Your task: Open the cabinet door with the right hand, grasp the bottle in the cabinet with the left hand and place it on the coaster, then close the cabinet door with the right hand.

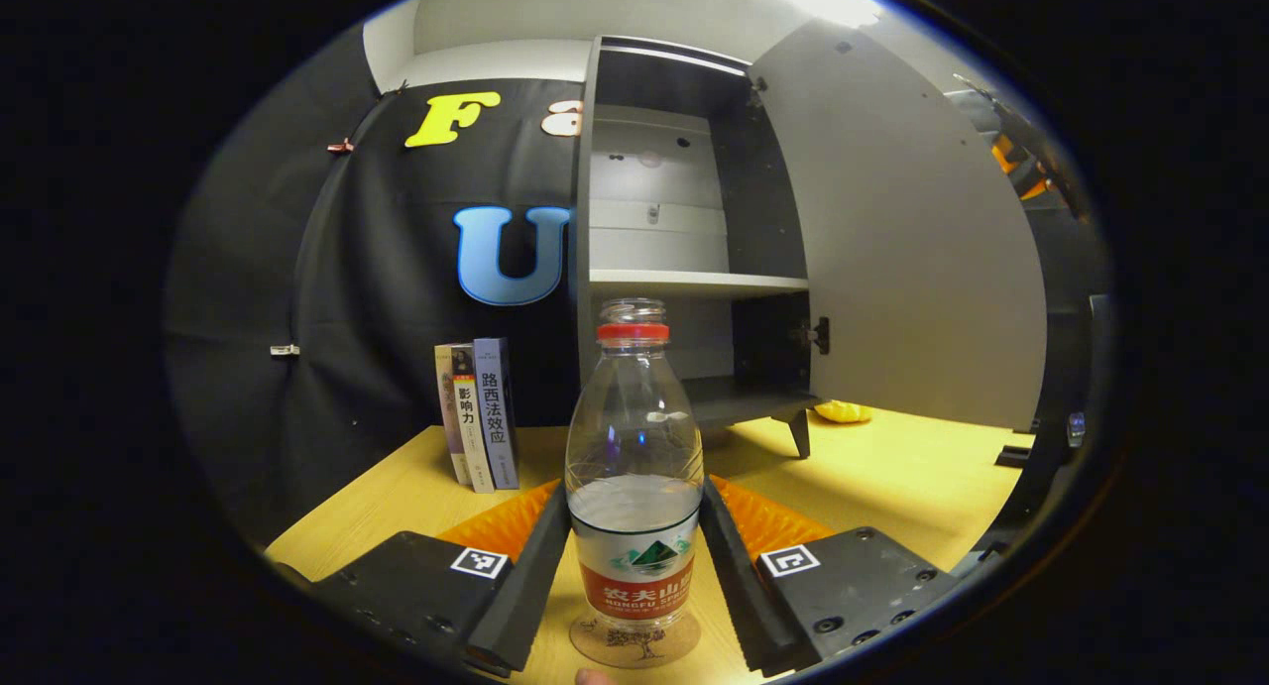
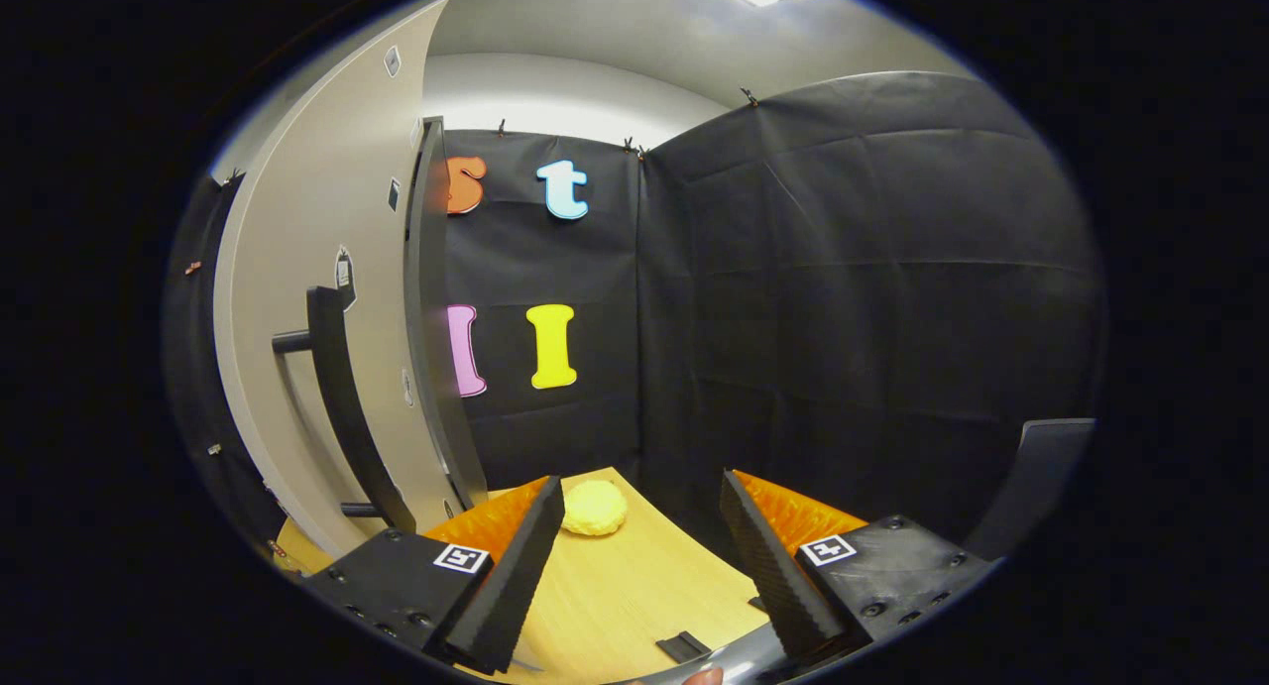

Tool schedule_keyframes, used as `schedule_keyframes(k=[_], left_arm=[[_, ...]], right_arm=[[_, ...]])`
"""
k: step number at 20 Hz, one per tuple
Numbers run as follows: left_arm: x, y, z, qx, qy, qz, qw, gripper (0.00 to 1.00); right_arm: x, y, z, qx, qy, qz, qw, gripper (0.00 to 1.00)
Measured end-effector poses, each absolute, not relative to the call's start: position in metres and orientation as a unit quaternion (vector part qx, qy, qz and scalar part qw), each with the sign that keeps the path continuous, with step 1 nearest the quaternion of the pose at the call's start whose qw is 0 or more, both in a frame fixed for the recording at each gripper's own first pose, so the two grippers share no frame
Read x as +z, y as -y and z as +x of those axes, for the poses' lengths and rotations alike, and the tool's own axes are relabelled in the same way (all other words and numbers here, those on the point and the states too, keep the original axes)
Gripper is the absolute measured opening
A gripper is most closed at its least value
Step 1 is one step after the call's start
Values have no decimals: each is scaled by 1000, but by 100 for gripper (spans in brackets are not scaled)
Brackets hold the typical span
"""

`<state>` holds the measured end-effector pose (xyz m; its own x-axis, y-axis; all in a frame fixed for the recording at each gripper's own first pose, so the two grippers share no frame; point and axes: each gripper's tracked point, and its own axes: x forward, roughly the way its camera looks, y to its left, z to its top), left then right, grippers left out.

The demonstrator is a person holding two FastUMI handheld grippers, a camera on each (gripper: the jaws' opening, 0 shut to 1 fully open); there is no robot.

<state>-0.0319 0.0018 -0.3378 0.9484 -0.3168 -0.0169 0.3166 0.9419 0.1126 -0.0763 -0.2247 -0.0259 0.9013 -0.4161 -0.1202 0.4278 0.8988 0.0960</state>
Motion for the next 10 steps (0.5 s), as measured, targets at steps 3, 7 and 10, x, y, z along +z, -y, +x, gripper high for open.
schedule_keyframes(k=[3, 7, 10], left_arm=[[-350, -3, -34, -174, 8, 53, 983, 78], [-362, -4, -34, -174, 9, 56, 983, 78], [-371, -4, -31, -174, 6, 55, 983, 78]], right_arm=[[-26, 214, -74, -207, -53, 47, 976, 98], [-29, 213, -78, -213, -63, 57, 973, 98], [-29, 216, -84, -222, -66, 61, 971, 98]])
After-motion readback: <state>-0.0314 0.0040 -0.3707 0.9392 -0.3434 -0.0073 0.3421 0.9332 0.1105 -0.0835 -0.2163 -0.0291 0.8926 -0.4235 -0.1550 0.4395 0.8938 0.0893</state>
